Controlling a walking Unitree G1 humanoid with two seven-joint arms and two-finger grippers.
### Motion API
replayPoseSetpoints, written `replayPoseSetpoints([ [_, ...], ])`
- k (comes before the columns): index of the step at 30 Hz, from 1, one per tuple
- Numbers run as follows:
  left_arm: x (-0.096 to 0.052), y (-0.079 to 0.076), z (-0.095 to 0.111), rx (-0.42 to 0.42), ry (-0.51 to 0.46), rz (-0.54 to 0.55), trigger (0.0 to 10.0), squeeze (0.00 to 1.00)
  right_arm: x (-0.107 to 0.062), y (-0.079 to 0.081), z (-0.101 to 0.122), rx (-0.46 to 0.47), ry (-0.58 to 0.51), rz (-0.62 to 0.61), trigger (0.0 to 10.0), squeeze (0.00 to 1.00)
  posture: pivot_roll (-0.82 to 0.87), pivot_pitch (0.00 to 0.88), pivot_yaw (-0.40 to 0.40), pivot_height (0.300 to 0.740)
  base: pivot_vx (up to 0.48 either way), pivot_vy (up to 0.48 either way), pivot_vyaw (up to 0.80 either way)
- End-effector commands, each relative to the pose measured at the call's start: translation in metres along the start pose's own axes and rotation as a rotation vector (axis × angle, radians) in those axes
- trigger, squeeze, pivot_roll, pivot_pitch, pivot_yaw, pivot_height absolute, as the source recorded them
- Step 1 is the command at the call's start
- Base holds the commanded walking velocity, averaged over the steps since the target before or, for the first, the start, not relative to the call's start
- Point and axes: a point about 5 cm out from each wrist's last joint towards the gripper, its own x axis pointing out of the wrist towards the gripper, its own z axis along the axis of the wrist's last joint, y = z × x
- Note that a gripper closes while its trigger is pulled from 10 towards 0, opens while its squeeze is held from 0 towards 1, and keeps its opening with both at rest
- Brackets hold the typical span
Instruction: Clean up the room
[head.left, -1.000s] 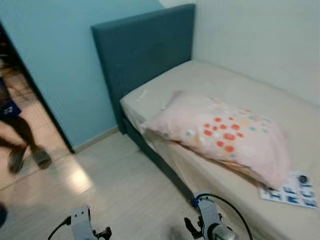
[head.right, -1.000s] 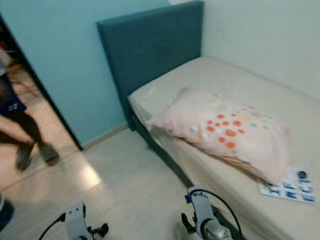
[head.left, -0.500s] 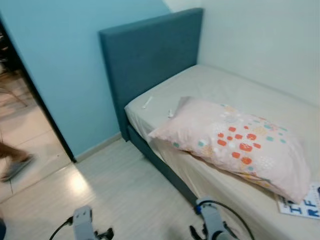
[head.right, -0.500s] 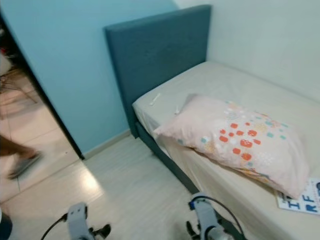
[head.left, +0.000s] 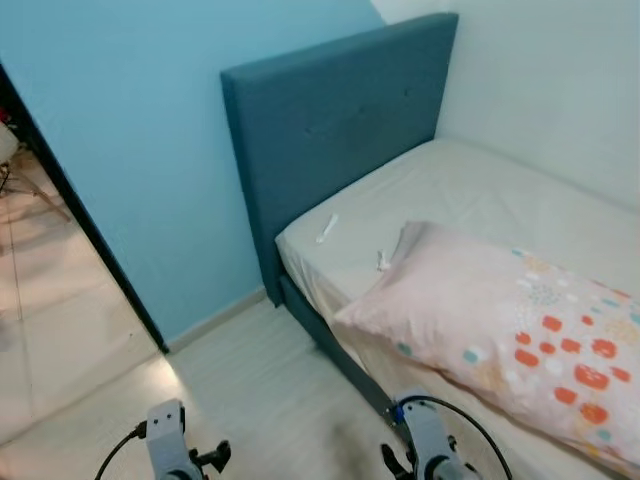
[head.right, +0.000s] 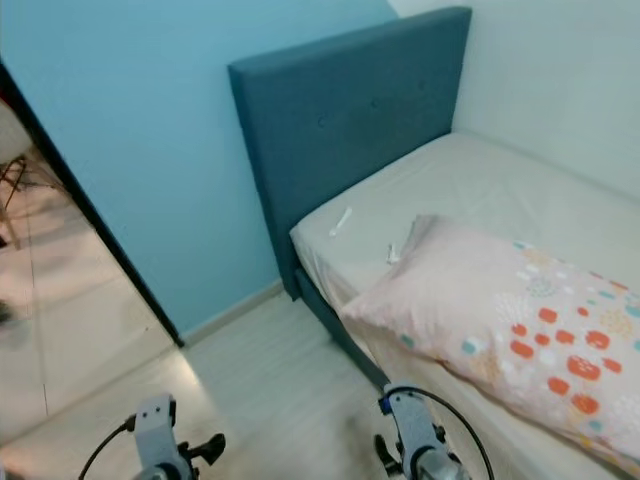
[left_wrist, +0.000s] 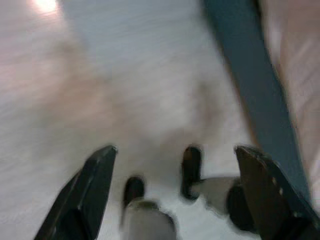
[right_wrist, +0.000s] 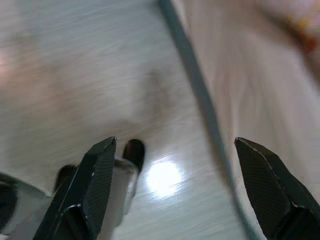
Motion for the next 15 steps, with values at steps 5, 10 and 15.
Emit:
replayPoseSetpoints([
  [5, -0.004, 0.021, 0.025, 0.041, -0.051, -0.021, 10.0, 0.0, 0.002, 0.002, 0.005, 0.008, -0.007, -0.001, 10.0, 0.0, -0.11, 0.094, 0.053, 0.74, 0.48, 0.0, 0.0],
  [10, -0.001, 0.018, 0.037, 0.052, -0.077, -0.04, 10.0, 0.0, 0.003, 0.002, 0.007, 0.014, -0.008, -0.013, 10.0, 0.0, -0.12, 0.094, 0.06, 0.74, 0.48, 0.0, 0.0],
  [15, 0.0, 0.015, 0.04, 0.05, -0.085, -0.055, 10.0, 0.0, 0.003, 0.003, 0.007, 0.024, -0.008, -0.012, 10.0, 0.0, -0.12, 0.094, 0.06, 0.74, 0.48, 0.0, 0.0],
])
